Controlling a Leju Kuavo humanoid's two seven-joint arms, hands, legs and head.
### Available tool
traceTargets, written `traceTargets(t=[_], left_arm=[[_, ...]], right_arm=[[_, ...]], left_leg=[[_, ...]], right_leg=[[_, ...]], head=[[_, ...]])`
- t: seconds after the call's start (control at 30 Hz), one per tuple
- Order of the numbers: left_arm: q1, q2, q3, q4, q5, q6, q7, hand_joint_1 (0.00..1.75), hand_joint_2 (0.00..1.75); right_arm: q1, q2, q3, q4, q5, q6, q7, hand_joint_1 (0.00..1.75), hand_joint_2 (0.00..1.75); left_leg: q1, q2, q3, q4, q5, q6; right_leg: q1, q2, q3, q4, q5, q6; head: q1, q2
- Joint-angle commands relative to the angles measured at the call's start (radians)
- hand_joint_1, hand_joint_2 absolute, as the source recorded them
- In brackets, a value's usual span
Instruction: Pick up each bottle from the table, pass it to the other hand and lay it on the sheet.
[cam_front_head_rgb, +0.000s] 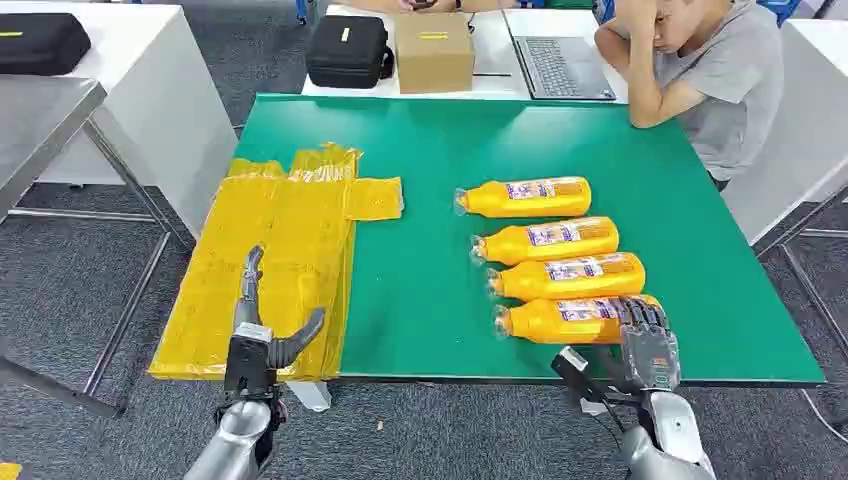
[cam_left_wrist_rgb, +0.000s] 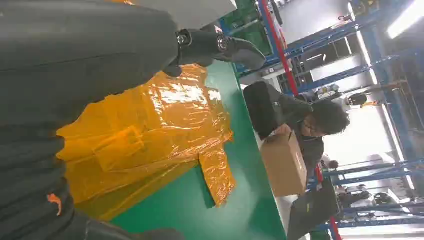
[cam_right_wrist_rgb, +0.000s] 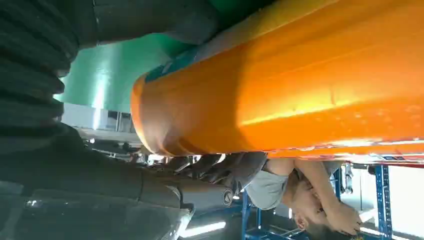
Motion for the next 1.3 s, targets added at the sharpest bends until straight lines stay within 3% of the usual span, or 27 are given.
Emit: traceTargets(t=[0.03, 0.3, 0.37, 0.47, 0.57, 0.63, 0.77, 0.87, 1.07, 1.3], left_arm=[[-0.041, 0.011, -0.027, 0.065, 0.004, -0.003, 0.003, 0.0, 1.75], [-0.058, 0.003, -0.019, 0.078, -0.003, -0.015, 0.003, 0.0, 1.75], [-0.058, 0.004, -0.017, 0.076, -0.006, -0.017, 0.003, 0.0, 1.75], [-0.063, 0.005, -0.019, 0.077, -0.006, -0.017, 0.003, 0.0, 1.75], [-0.064, 0.004, -0.02, 0.074, -0.005, -0.016, 0.003, 0.0, 1.75], [-0.064, 0.004, -0.02, 0.074, -0.005, -0.016, 0.003, 0.0, 1.75], [-0.064, 0.004, -0.02, 0.074, -0.005, -0.016, 0.003, 0.0, 1.75], [-0.068, 0.0, -0.025, 0.077, -0.005, -0.017, 0.003, 0.0, 1.75], [-0.069, 0.001, -0.037, 0.08, -0.002, -0.01, 0.003, 0.0, 1.75], [-0.069, 0.002, -0.053, 0.077, 0.014, 0.001, 0.003, 0.0, 1.75]], right_arm=[[0.017, -0.008, 0.029, 0.132, 0.005, 0.059, 0.004, 1.75, 1.75], [-0.001, -0.027, 0.045, 0.179, 0.001, 0.115, -0.005, 1.75, 1.75], [-0.002, -0.021, 0.034, 0.176, -0.036, 0.1, -0.043, 1.75, 1.75], [-0.004, 0.006, -0.005, 0.14, -0.187, 0.106, -0.199, 1.75, 1.75], [0.01, 0.023, -0.019, 0.085, -0.278, 0.074, -0.287, 1.75, 1.75], [0.01, 0.023, -0.019, 0.085, -0.278, 0.074, -0.287, 1.75, 1.75], [0.01, 0.023, -0.019, 0.085, -0.278, 0.074, -0.287, 1.75, 1.75], [0.024, 0.037, -0.02, 0.039, -0.399, 0.055, -0.372, 1.75, 1.75], [0.067, 0.02, 0.066, -0.03, -0.544, 0.046, -0.372, 1.75, 1.75], [0.104, -0.009, 0.178, -0.121, -0.718, -0.042, -0.372, 1.75, 1.75]], left_leg=[[0.002, -0.003, 0.002, -0.001, -0.001, -0.002], [0.002, -0.002, 0.001, 0.0, -0.001, -0.001], [0.002, -0.003, 0.002, 0.0, -0.001, -0.001], [0.002, -0.003, 0.004, 0.0, -0.003, -0.001], [0.002, -0.002, 0.004, -0.001, -0.005, -0.002], [0.002, -0.002, 0.005, -0.003, -0.003, 0.002], [0.002, 0.0, 0.004, 0.0, -0.004, 0.0], [0.003, -0.001, 0.004, -0.001, -0.005, -0.001], [0.003, 0.0, 0.0, 0.0, -0.006, -0.002], [0.002, 0.0, -0.003, 0.0, -0.005, -0.001]], right_leg=[[0.002, -0.004, 0.003, -0.002, -0.001, -0.001], [0.002, -0.003, 0.003, -0.003, -0.002, -0.002], [0.002, -0.004, 0.003, -0.003, -0.002, -0.003], [0.002, -0.003, -0.003, -0.003, -0.004, 0.0], [0.002, -0.002, -0.003, -0.004, -0.005, 0.001], [0.002, -0.002, 0.008, -0.006, -0.002, -0.001], [0.002, 0.0, 0.007, -0.003, -0.001, 0.002], [0.003, -0.001, 0.006, -0.003, -0.002, 0.001], [0.003, 0.0, 0.003, -0.003, -0.002, 0.002], [0.002, 0.001, -0.001, -0.002, -0.002, 0.003]], head=[[0.0, 0.0], [0.0, 0.0], [0.0, 0.0], [0.0, 0.0], [0.0, 0.0], [0.0, 0.0], [0.0, 0.0], [0.0, 0.0], [0.0, 0.0], [0.0, 0.0]])
